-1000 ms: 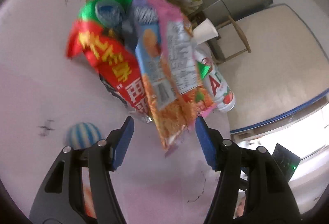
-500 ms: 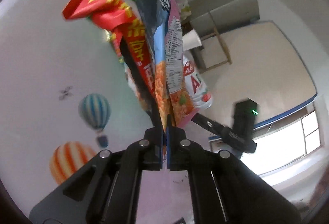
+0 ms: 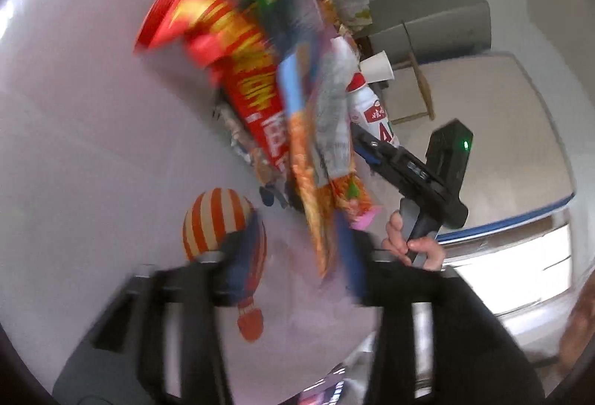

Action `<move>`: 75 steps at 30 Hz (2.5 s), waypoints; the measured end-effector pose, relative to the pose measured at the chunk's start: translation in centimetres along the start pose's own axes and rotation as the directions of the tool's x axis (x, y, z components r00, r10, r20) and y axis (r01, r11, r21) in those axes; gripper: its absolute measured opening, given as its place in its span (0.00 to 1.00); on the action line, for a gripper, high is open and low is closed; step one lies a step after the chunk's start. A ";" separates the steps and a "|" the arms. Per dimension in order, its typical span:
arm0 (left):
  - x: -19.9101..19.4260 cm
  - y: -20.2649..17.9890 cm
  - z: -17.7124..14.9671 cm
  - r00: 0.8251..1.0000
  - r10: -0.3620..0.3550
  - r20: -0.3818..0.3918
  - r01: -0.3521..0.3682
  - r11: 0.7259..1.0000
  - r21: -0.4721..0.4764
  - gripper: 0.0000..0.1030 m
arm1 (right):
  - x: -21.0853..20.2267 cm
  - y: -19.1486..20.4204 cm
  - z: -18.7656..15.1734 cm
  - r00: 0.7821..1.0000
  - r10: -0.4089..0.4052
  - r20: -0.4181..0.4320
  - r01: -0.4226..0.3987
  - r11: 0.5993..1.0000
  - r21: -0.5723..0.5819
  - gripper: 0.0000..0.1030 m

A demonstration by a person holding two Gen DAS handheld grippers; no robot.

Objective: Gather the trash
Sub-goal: 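Grasp the green chip bag with the right gripper while the left gripper holds the orange bag, then carry the green chip bag over the blue basket with the right gripper while the left carries the orange bag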

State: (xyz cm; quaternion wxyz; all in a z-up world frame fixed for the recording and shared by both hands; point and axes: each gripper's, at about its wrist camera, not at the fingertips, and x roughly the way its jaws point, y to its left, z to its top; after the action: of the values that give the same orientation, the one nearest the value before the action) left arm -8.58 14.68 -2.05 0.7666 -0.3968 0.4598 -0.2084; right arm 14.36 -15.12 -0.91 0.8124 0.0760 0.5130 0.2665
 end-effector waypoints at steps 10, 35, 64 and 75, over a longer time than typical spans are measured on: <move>2.7 -1.9 0.2 0.997 0.003 -0.073 -0.007 0.999 -0.051 0.07 | 0.7 3.1 -1.0 0.999 -0.036 0.011 0.037 0.988 -0.147 0.27; -10.1 -3.9 -0.5 0.947 0.079 0.313 -0.074 0.997 -0.027 0.00 | -5.6 3.5 -1.7 0.989 0.079 0.127 -0.078 0.997 -0.013 0.04; 3.1 -25.2 -20.7 0.978 -0.121 -0.167 0.185 0.875 0.447 0.00 | -18.9 -22.9 -52.2 0.950 -0.227 -0.216 0.311 0.767 0.561 0.04; 5.5 -26.6 -22.1 0.978 -0.063 -0.198 0.153 0.864 0.480 0.00 | -10.2 -20.5 -53.2 0.665 -0.612 -0.429 0.686 0.727 0.025 0.51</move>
State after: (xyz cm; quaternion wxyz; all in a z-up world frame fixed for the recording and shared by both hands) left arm -23.89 -14.19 10.53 0.7859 -0.1934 0.4342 -0.3956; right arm -28.27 -45.66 -25.54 0.7231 -0.0923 0.6797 -0.0807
